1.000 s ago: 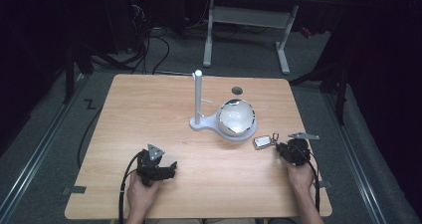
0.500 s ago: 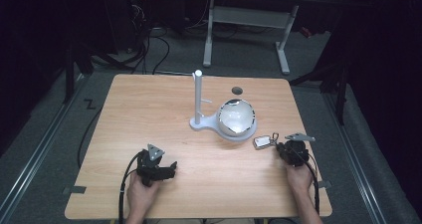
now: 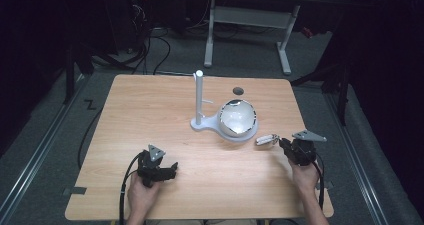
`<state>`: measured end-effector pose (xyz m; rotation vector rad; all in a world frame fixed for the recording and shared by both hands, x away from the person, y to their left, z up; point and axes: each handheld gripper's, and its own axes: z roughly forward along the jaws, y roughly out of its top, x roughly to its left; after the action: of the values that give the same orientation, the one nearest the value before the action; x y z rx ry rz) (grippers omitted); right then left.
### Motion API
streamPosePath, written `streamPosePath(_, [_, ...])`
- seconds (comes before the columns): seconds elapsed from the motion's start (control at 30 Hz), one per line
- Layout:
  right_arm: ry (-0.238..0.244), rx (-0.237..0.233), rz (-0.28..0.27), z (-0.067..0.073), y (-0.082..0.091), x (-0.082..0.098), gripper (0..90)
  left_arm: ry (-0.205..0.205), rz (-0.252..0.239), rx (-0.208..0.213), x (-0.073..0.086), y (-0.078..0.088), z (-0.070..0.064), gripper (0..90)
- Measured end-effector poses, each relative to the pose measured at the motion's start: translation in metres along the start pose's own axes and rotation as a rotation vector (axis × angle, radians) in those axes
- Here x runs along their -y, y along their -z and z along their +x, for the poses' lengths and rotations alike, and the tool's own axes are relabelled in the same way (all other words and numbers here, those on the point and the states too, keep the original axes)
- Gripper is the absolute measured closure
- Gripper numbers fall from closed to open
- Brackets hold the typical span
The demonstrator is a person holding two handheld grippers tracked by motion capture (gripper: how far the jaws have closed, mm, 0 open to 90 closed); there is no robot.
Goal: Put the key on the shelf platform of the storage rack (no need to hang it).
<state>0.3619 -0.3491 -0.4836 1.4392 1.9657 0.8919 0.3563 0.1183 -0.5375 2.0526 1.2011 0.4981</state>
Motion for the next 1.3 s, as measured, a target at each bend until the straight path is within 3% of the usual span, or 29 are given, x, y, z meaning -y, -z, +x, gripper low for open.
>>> streamPosePath(0.27, [0.002,-0.026,-0.047,0.001,0.015,-0.008,82.3,0.0,0.0,0.0,0.0,0.0,0.0,15.7])
streamPosePath(0.7, [0.017,-0.068,-0.07,0.005,0.031,-0.013,82.3,0.0,-0.001,-0.001,0.0,0.0,0.0,15.7])
streamPosePath(1.3, [0.075,-0.166,-0.113,0.034,0.051,-0.022,82.2,0.0,0.0,0.0,0.0,0.0,0.0,15.7])
